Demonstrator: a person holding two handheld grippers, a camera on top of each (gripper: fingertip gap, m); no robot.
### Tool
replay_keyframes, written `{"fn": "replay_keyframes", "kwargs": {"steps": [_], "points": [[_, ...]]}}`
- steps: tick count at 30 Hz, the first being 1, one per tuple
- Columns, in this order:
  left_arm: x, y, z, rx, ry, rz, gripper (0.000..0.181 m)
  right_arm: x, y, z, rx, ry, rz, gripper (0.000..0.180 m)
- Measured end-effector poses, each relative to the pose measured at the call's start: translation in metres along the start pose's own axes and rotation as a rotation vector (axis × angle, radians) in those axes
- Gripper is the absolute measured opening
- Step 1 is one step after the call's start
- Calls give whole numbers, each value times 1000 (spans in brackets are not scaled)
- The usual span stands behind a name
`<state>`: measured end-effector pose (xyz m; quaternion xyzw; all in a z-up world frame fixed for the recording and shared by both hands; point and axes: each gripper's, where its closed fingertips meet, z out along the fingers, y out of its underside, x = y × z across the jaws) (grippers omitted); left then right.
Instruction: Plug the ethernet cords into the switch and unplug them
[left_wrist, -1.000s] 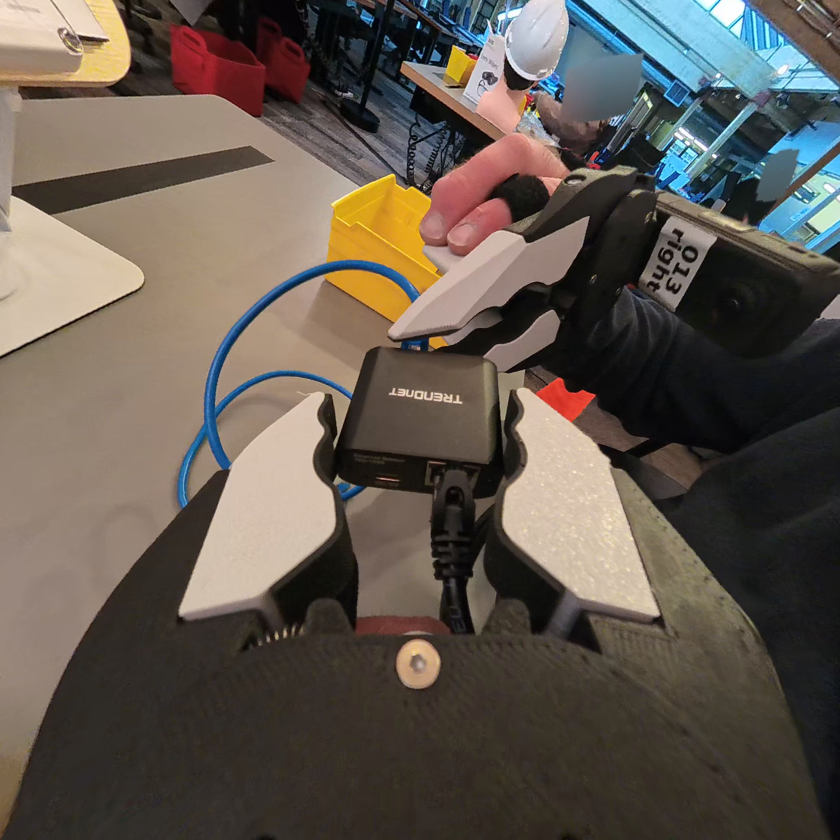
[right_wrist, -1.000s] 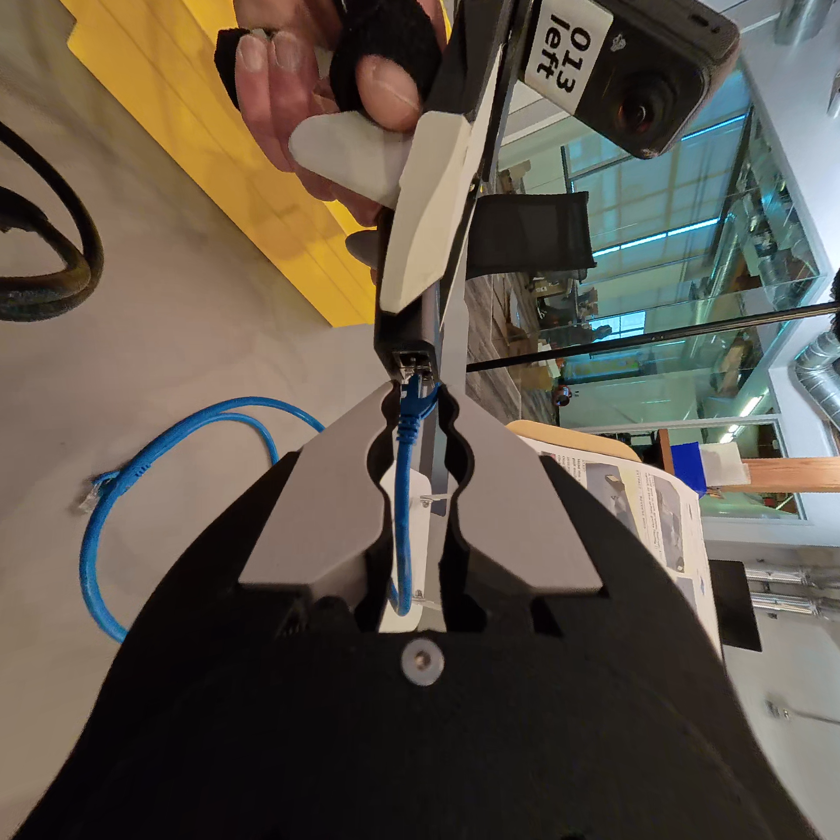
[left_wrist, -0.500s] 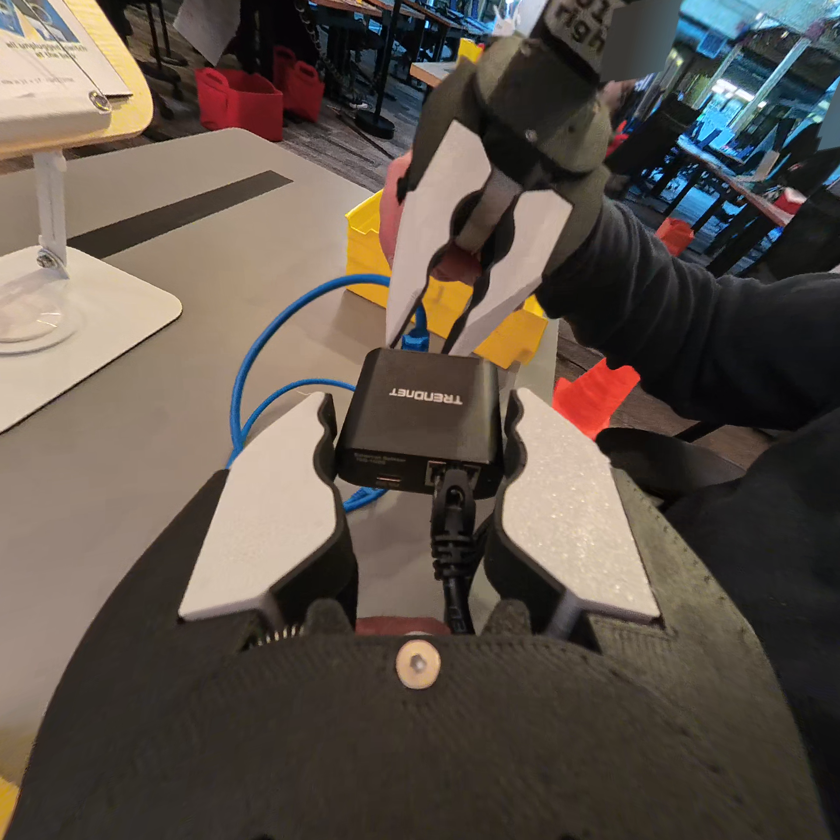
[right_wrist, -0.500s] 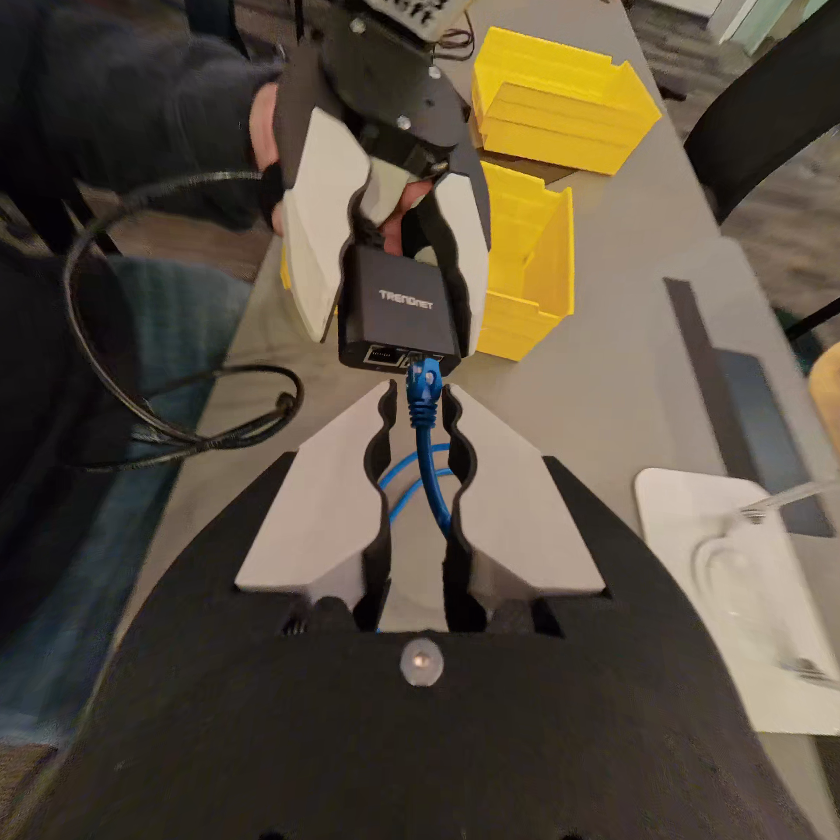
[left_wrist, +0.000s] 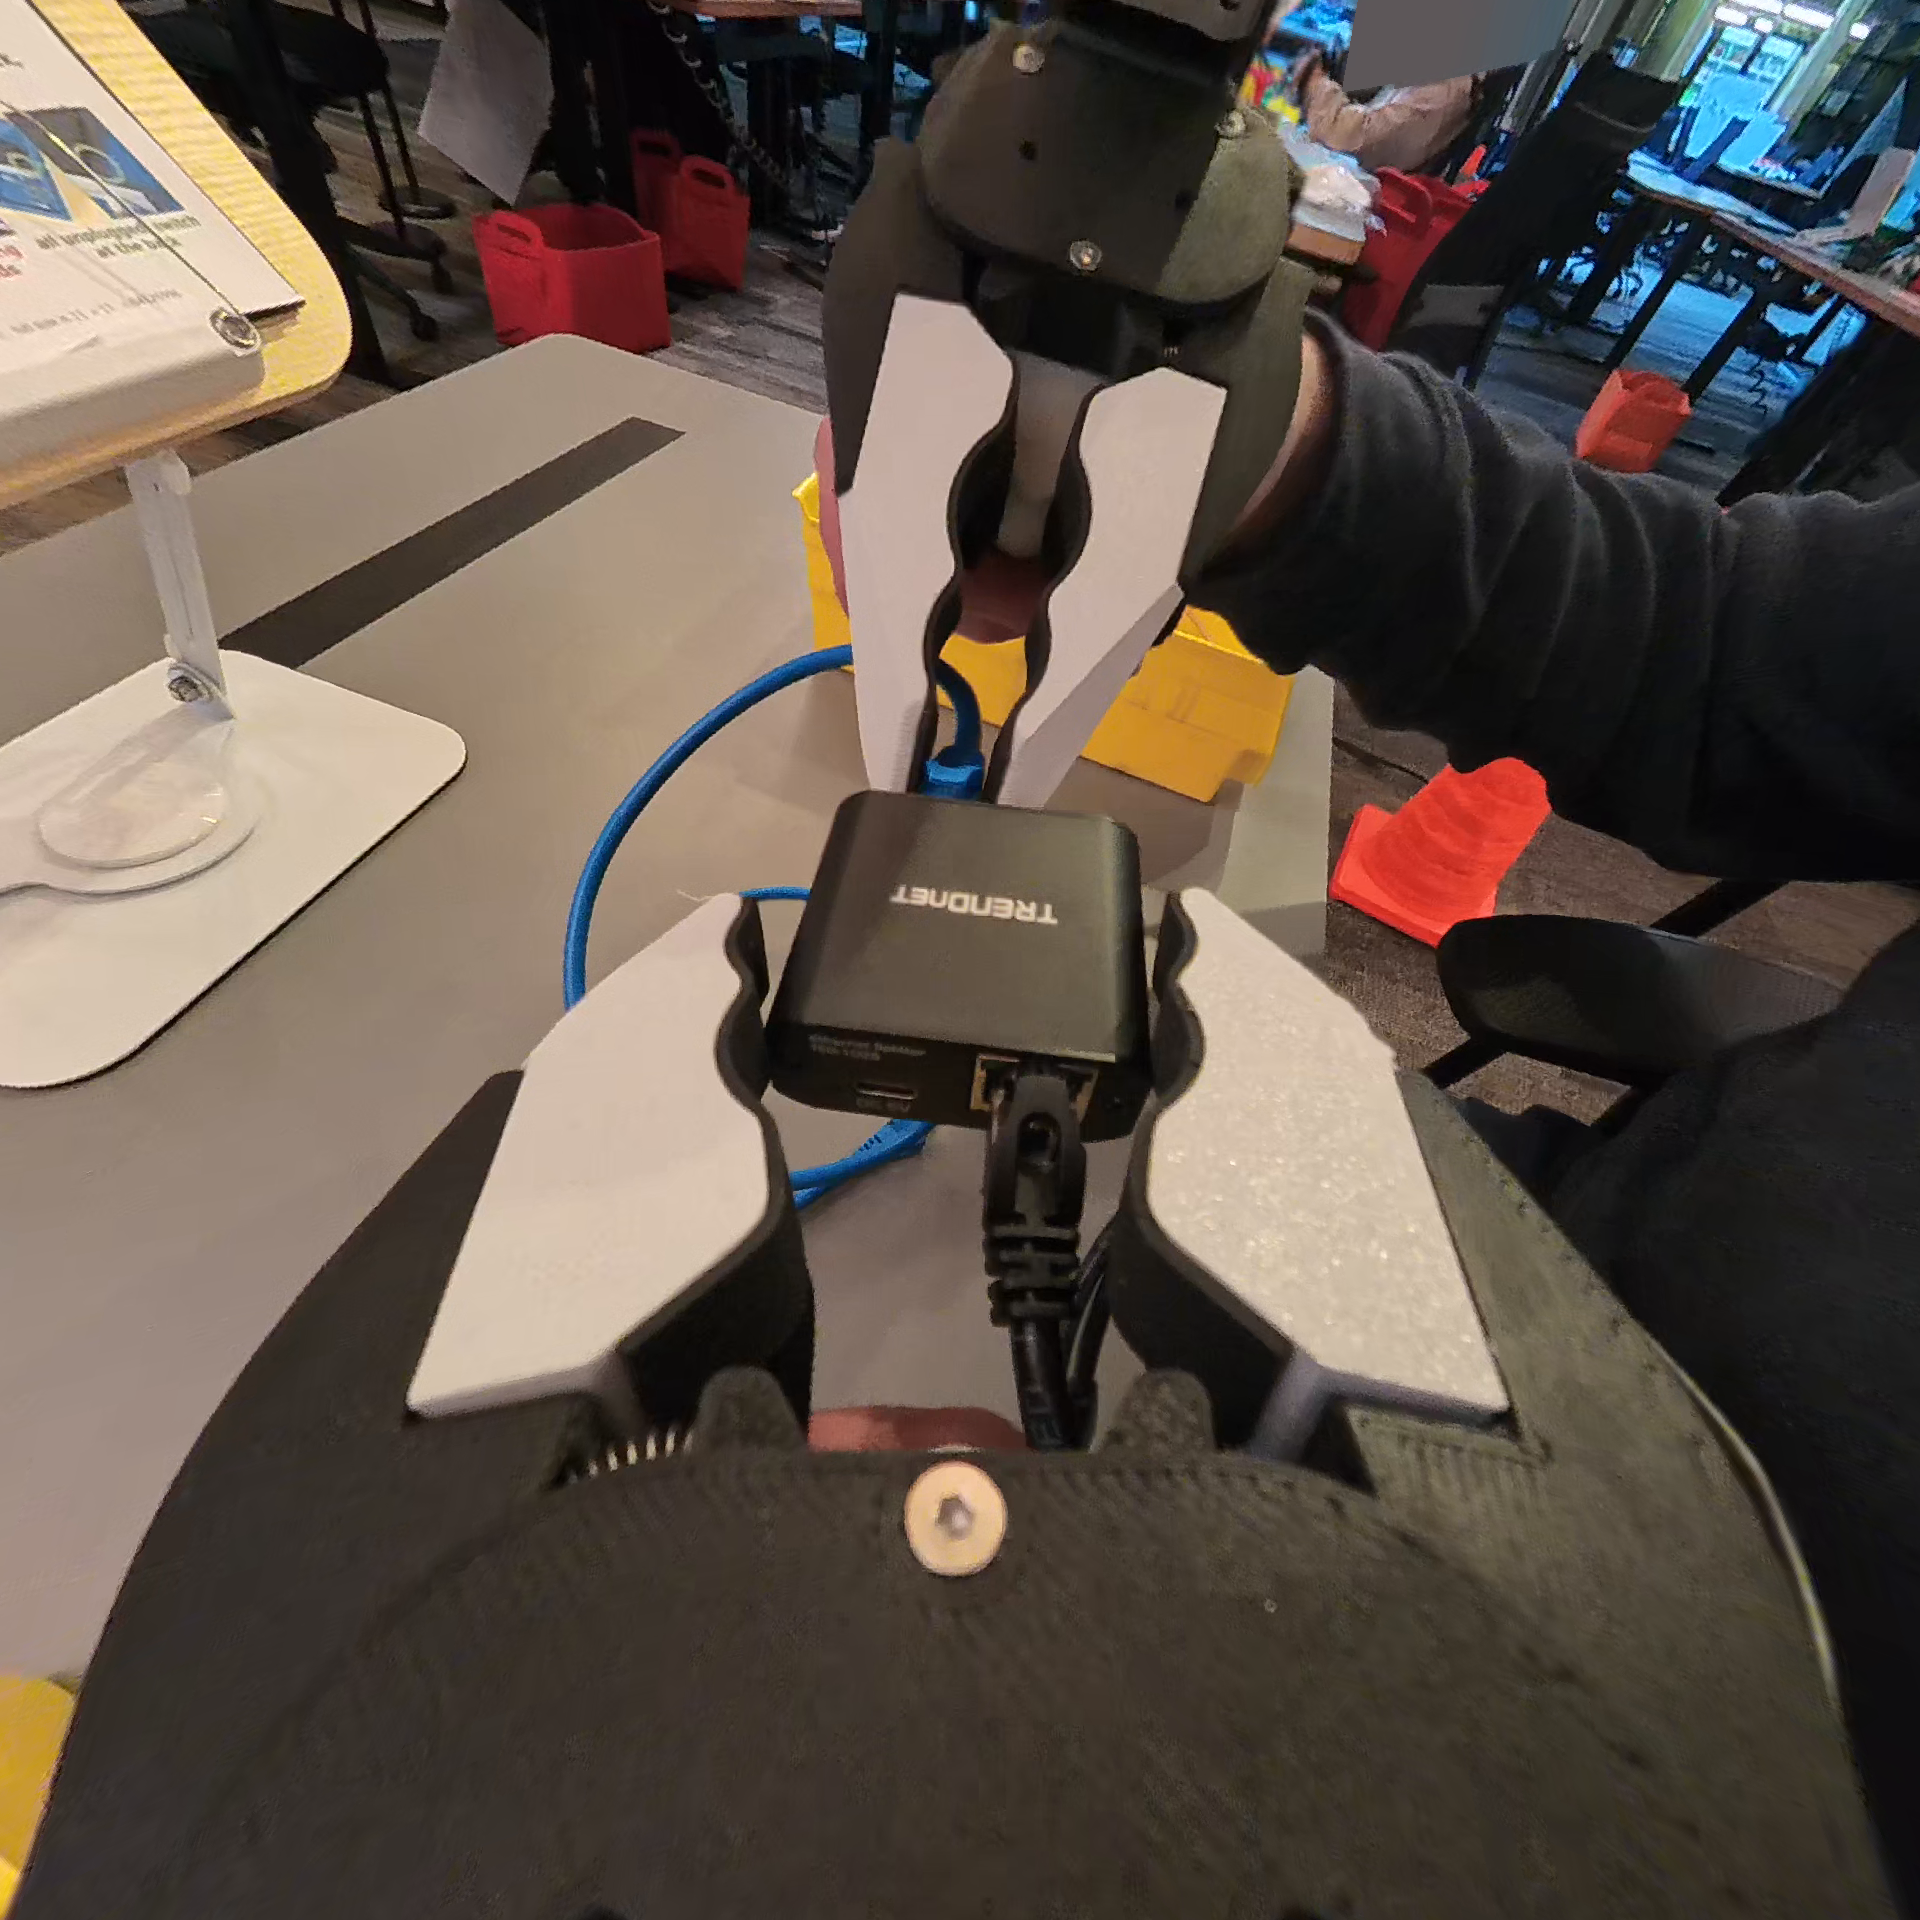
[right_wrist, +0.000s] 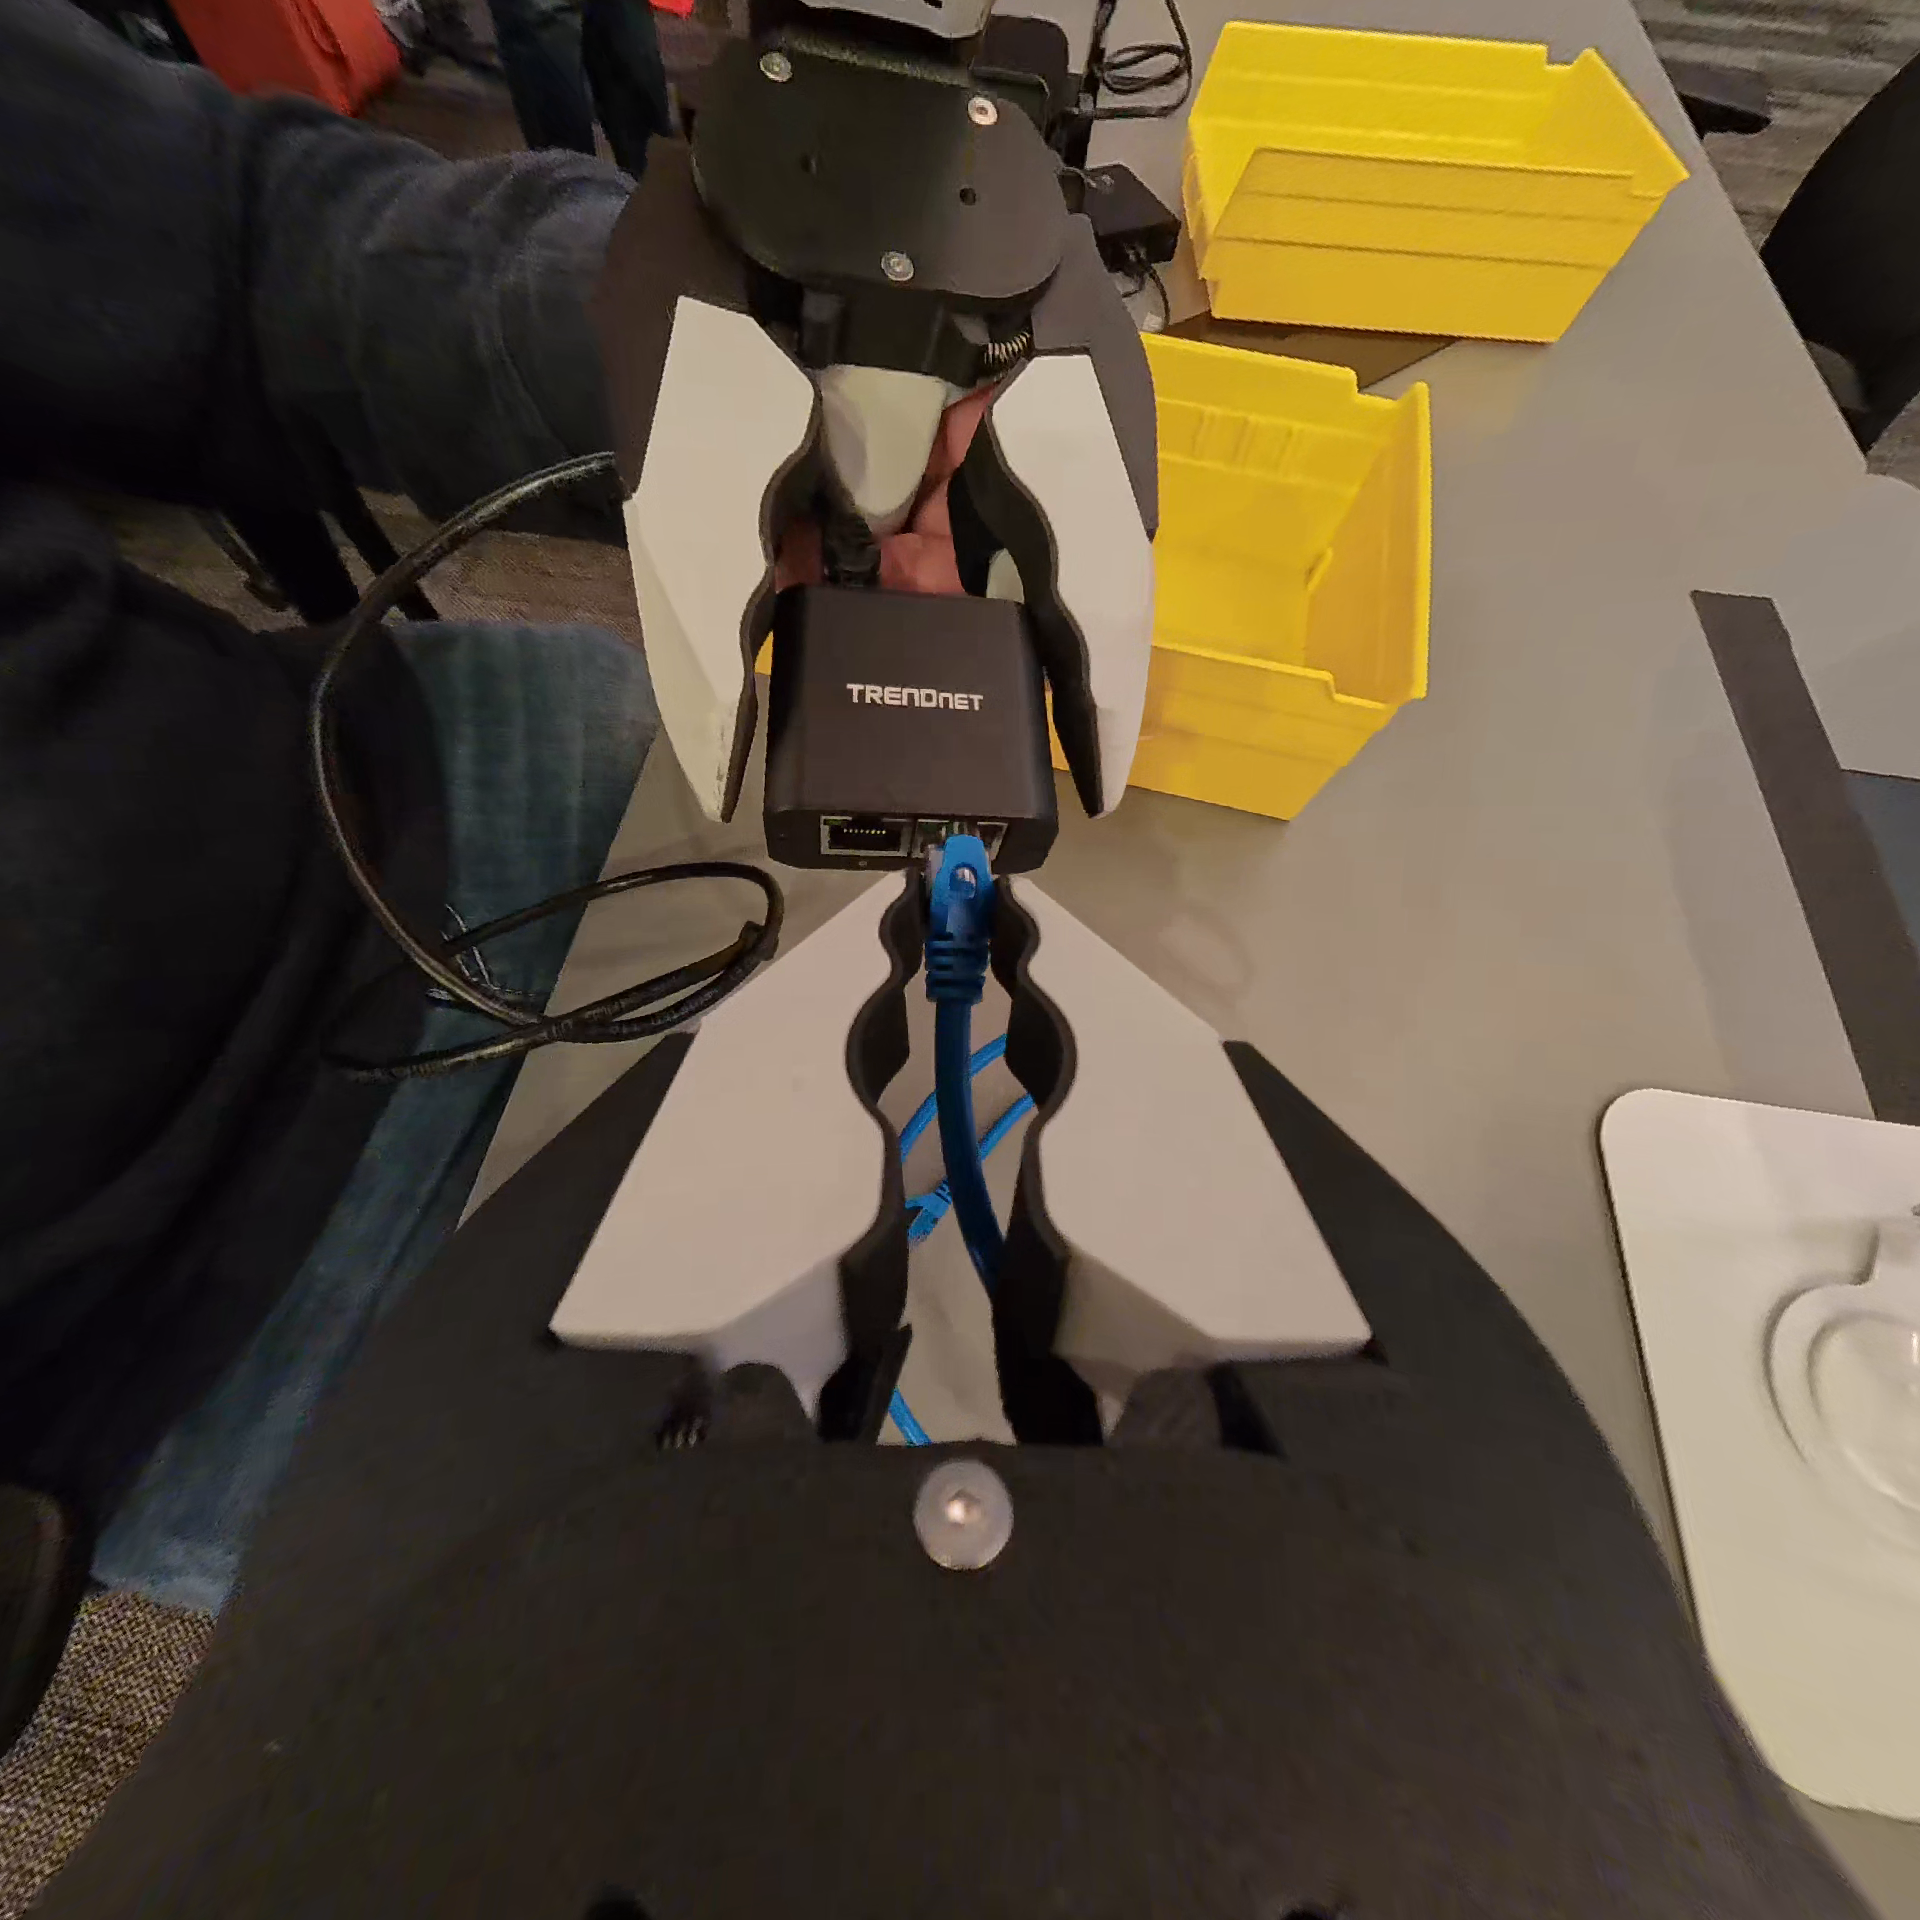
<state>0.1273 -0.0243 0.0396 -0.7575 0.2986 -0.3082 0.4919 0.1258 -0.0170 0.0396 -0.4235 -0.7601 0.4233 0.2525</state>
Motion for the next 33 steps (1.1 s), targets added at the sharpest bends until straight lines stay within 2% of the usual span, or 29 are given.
{"fn": "replay_keyframes", "kwargs": {"steps": [4,11,19,23,27,29,33], "points": [[0,-5,-6,24,-3,52,75,4,1,0,24,36,43,11],[-15,16,-8,-160,-153,269,81,-2,1,10,67,89,116,10],[-6,18,-5,-184,-163,436,65,-6,1,9,113,69,173,10],[-6,17,-3,-183,-163,460,64,-7,0,7,117,58,164,11],[-7,15,-3,-159,-130,381,65,0,-1,2,75,197,10,18],[-9,15,-4,-154,-124,343,64,3,-3,-3,30,314,-136,23],[-12,15,-6,-152,-97,253,64,0,-8,-9,-81,474,-436,22]]}}
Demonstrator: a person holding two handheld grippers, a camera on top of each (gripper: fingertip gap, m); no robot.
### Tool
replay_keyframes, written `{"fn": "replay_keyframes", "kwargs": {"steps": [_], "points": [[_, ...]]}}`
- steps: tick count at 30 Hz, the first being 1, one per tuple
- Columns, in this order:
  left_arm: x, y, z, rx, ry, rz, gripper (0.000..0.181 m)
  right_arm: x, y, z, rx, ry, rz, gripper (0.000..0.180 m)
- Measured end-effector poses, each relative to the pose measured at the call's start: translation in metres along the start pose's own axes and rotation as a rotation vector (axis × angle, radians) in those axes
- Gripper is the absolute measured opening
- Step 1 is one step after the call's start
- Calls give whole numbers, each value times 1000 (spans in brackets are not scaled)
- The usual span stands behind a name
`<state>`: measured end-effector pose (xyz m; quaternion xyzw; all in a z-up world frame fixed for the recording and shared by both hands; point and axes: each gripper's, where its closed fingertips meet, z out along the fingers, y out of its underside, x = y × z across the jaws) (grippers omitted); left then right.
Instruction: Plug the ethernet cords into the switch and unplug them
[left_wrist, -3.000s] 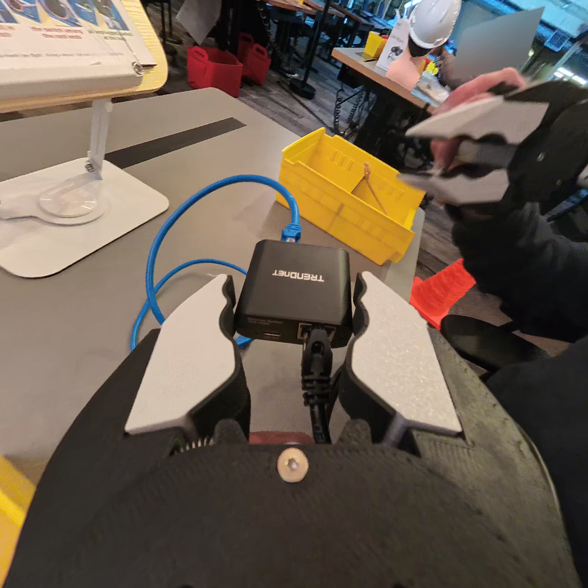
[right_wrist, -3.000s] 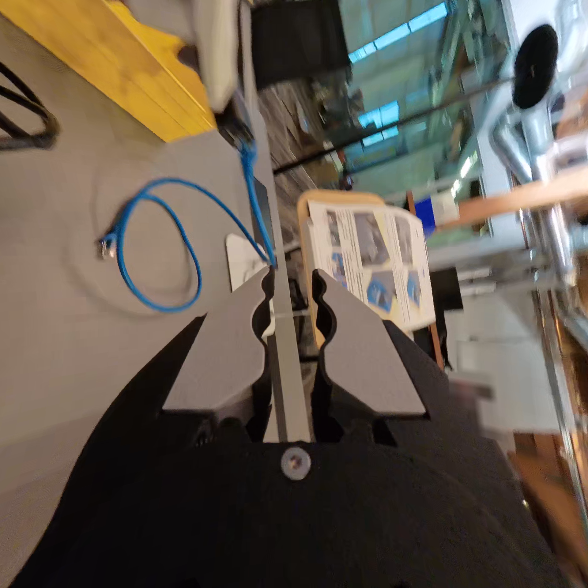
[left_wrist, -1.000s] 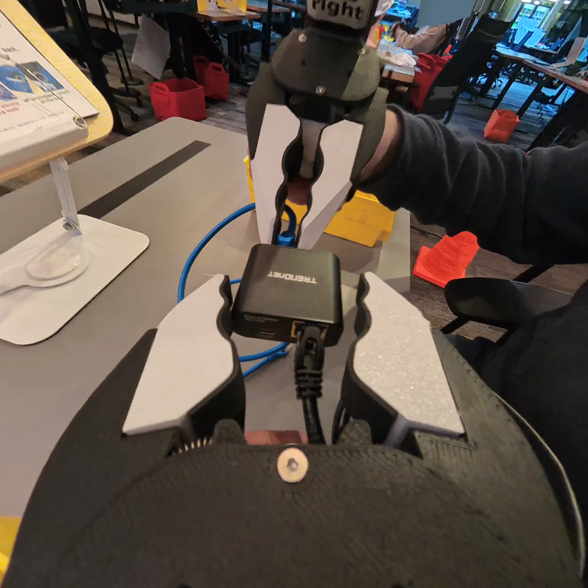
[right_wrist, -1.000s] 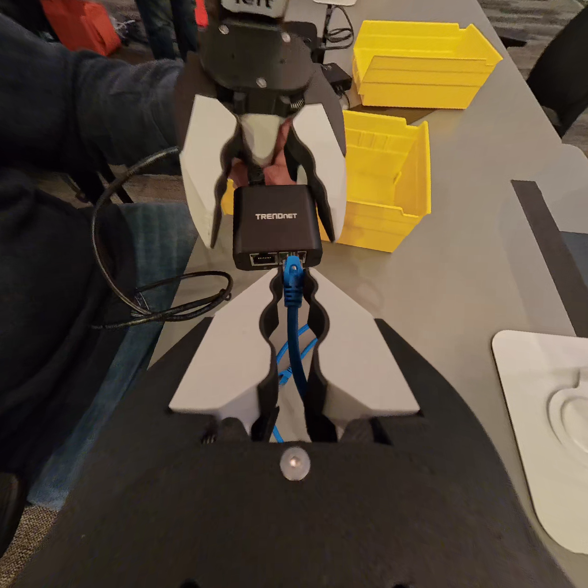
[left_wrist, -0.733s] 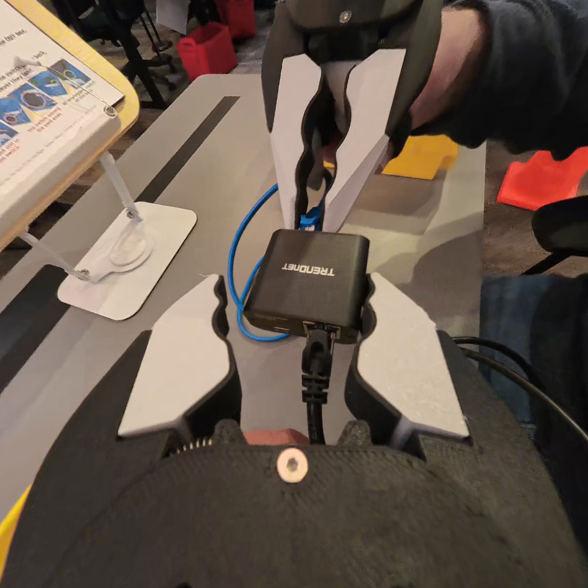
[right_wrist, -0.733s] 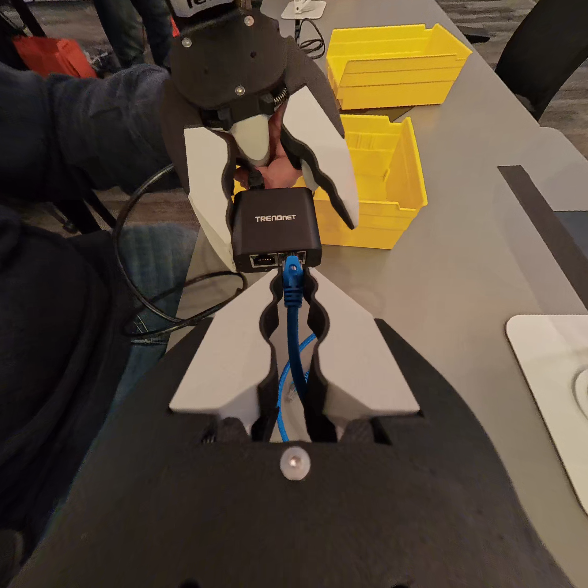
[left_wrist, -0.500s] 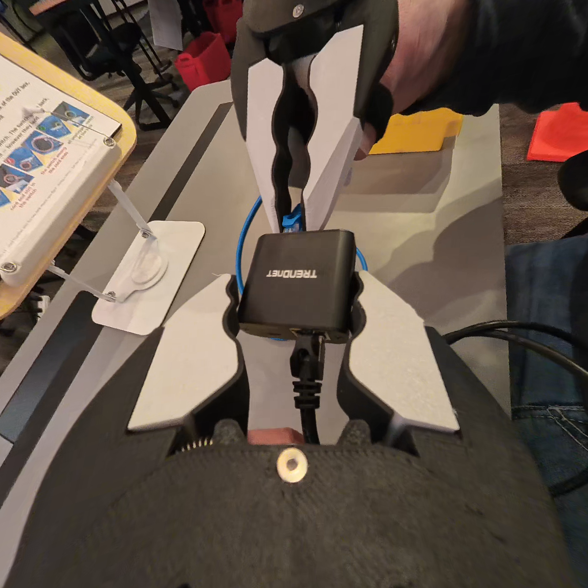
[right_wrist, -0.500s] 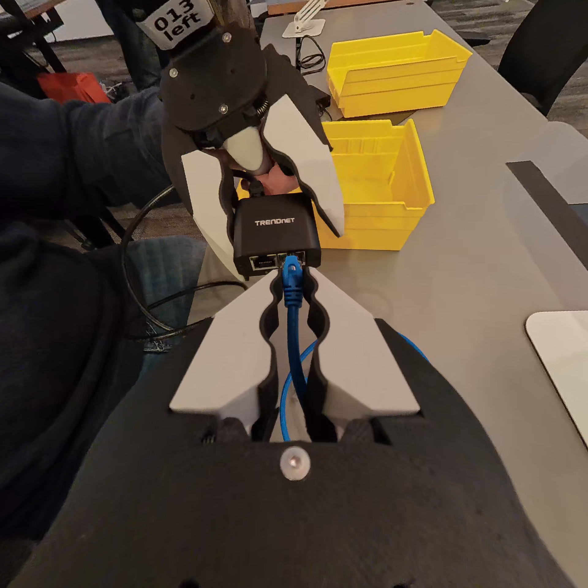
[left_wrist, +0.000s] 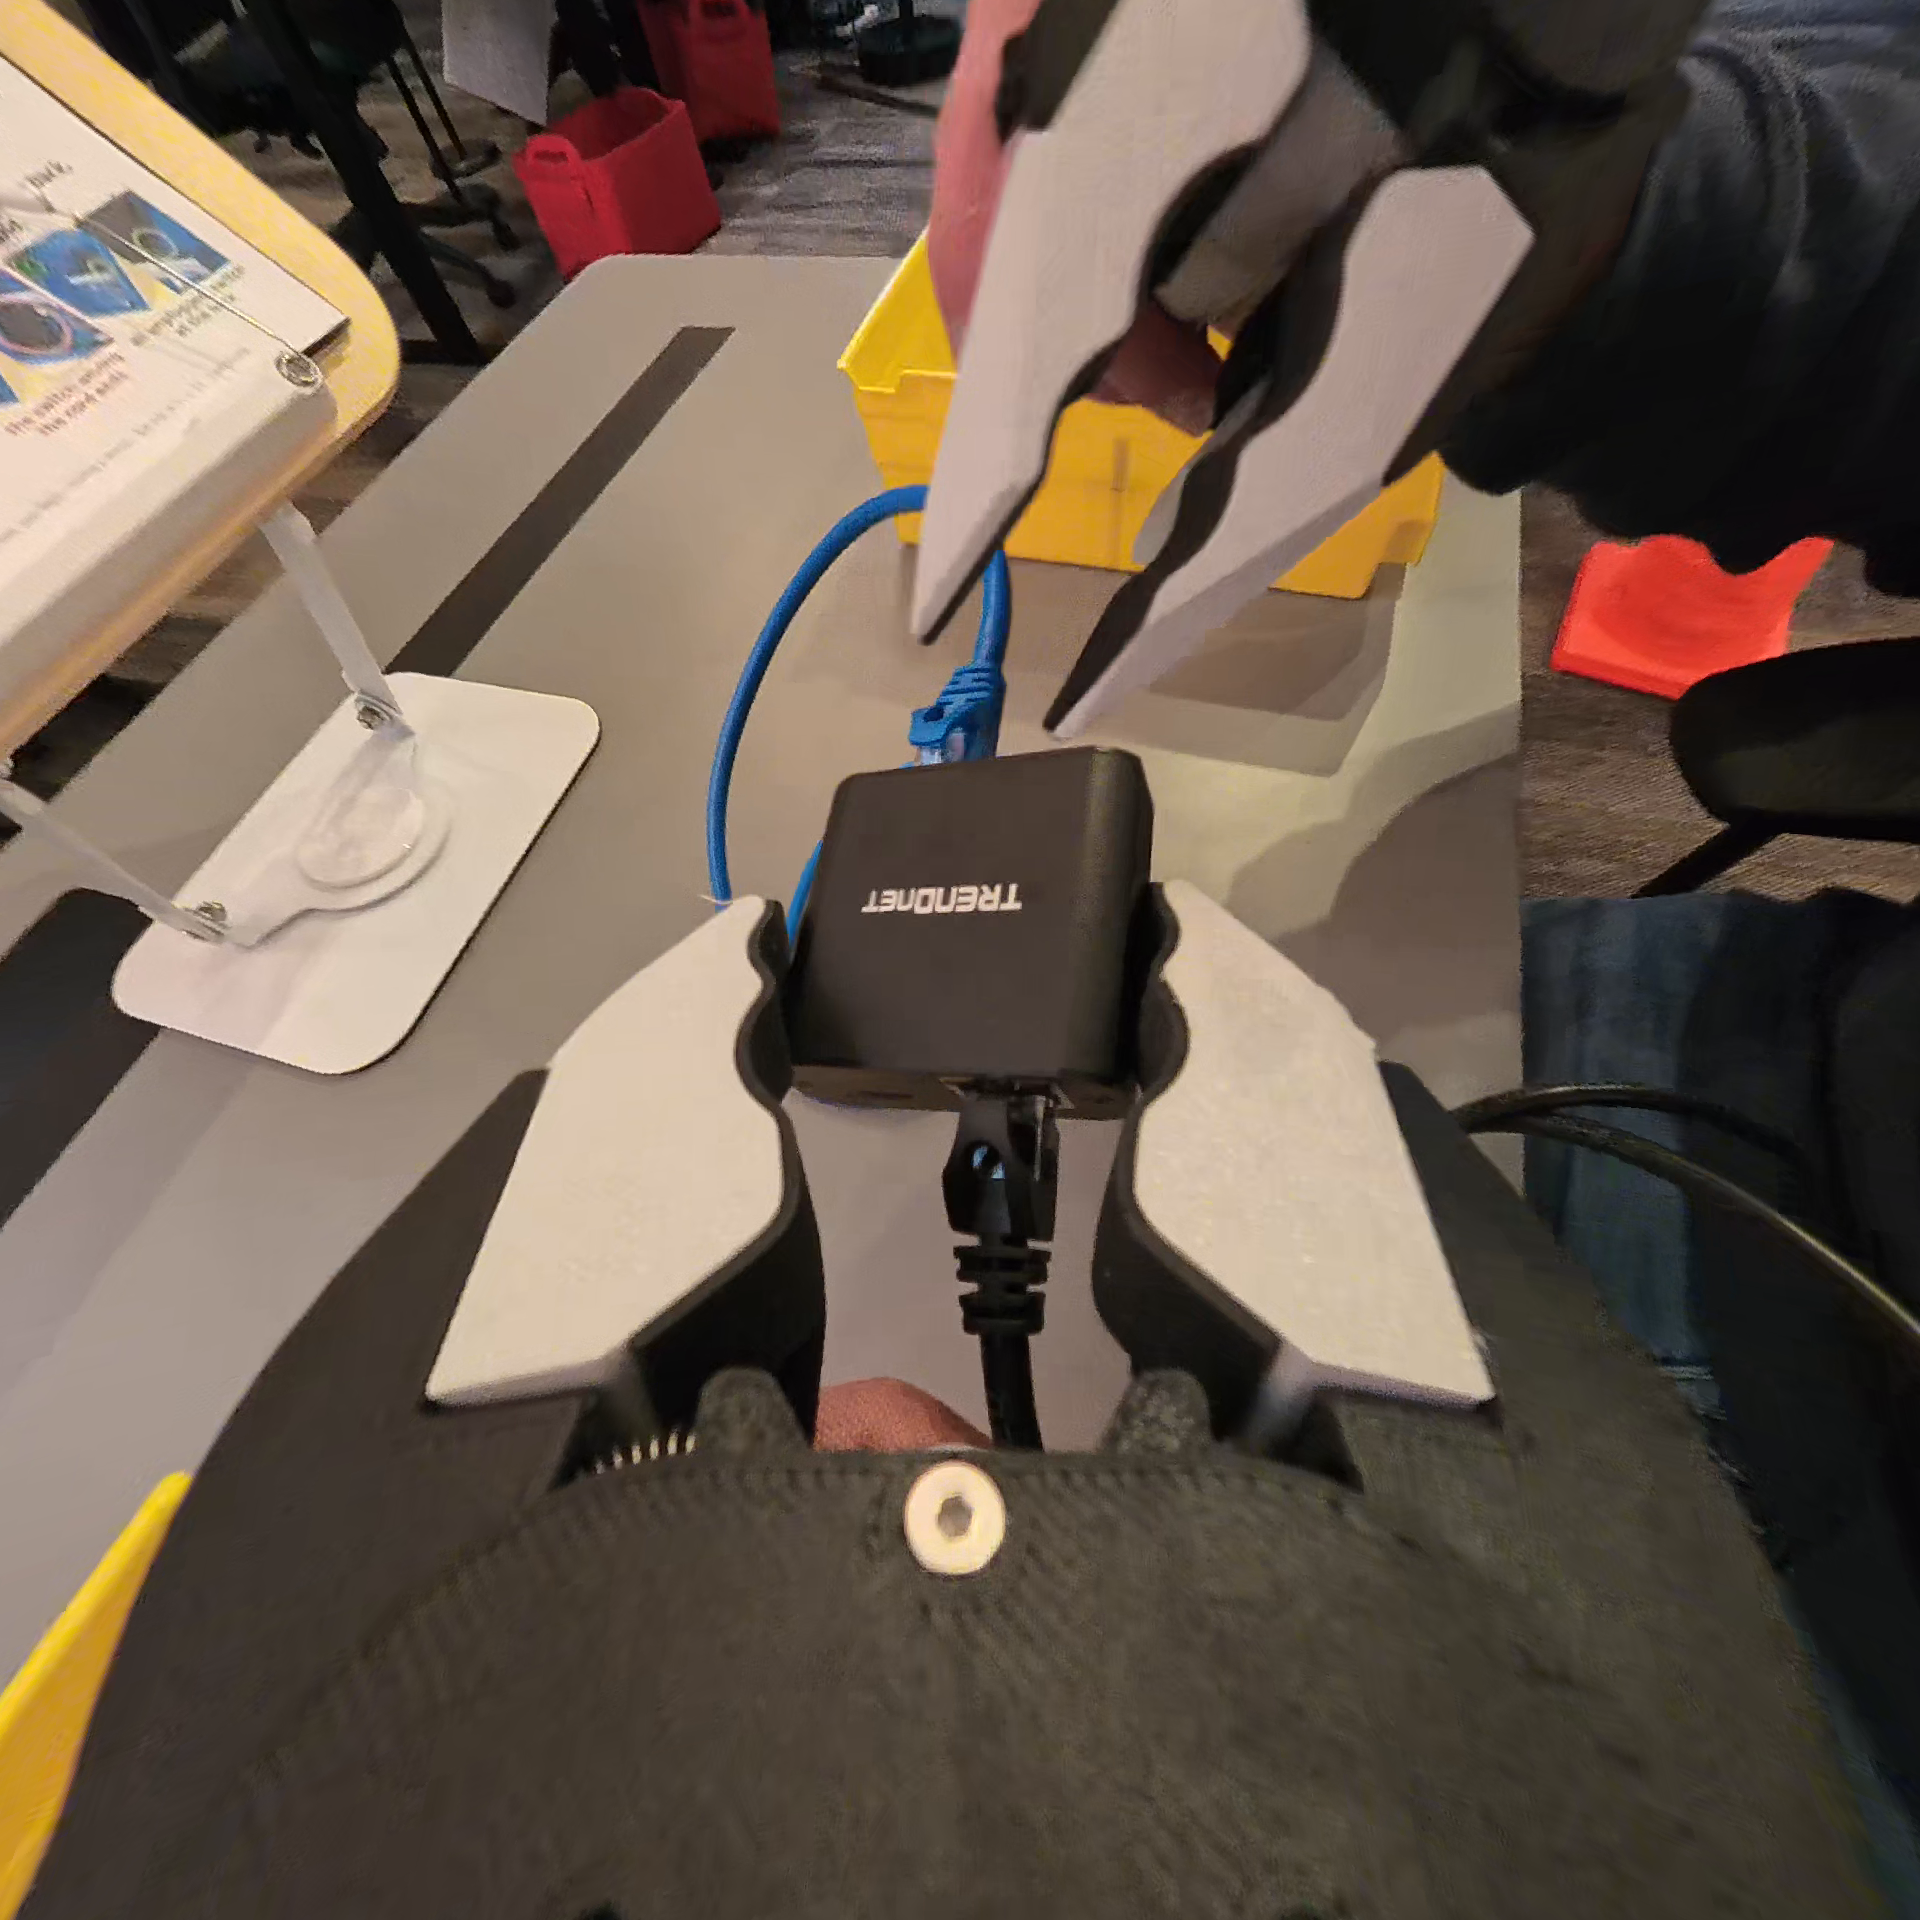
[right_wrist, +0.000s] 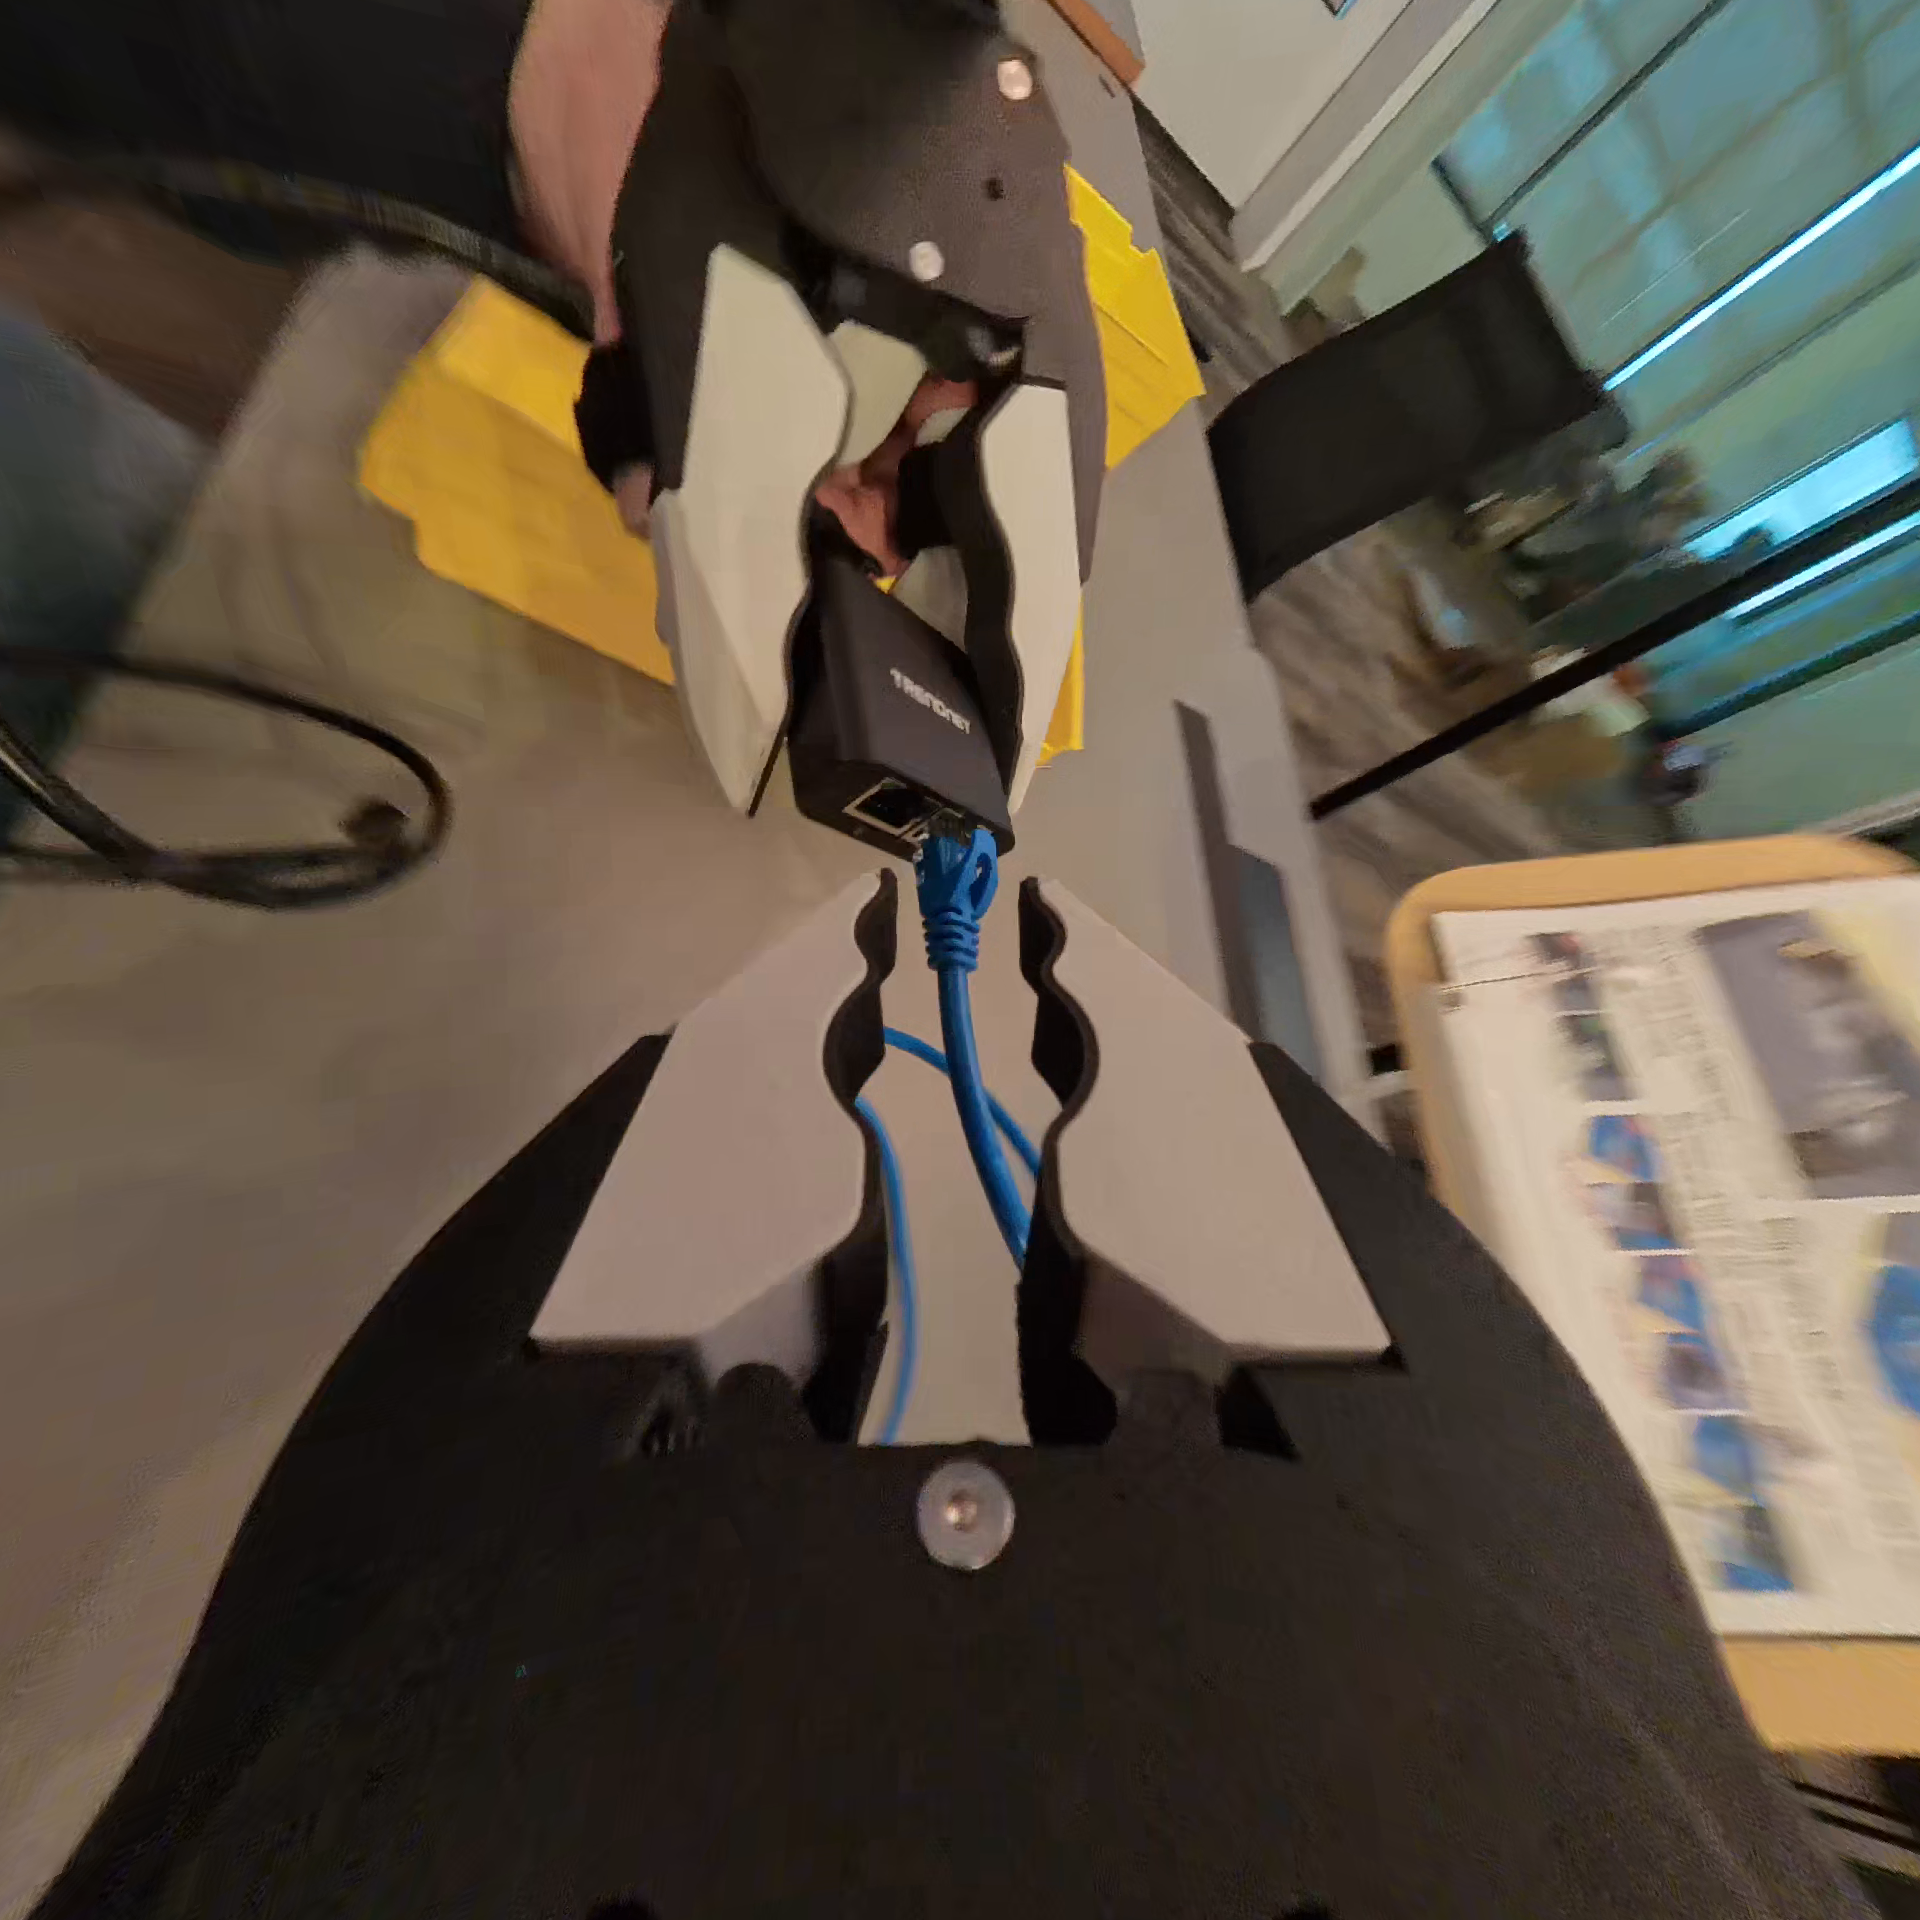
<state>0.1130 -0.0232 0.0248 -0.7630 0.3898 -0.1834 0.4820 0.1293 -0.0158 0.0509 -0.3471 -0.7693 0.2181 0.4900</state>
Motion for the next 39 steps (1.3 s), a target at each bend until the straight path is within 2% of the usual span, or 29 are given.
{"fn": "replay_keyframes", "kwargs": {"steps": [3,7,15,25,29,31,34,36,39], "points": [[1,-1,0,1,36,-50,64,0,2,3,-88,86,-235,22],[3,0,3,-22,48,-88,64,-4,8,14,-177,142,-451,21],[3,2,2,-51,51,-130,64,0,8,21,-205,222,-593,13],[6,9,10,-79,70,-154,63,-9,22,24,-326,72,-661,10],[4,8,13,-36,87,-198,63,-6,26,22,-349,70,-648,10],[-10,12,4,-33,26,-204,64,2,42,13,-416,83,-633,10],[-26,3,-18,13,-22,-212,63,12,53,-5,-398,96,-507,10],[-26,-3,-22,15,-33,-196,64,29,49,-23,-394,161,-436,10],[-30,8,-19,-39,-75,-162,64,62,38,-62,-362,265,-280,10]]}}
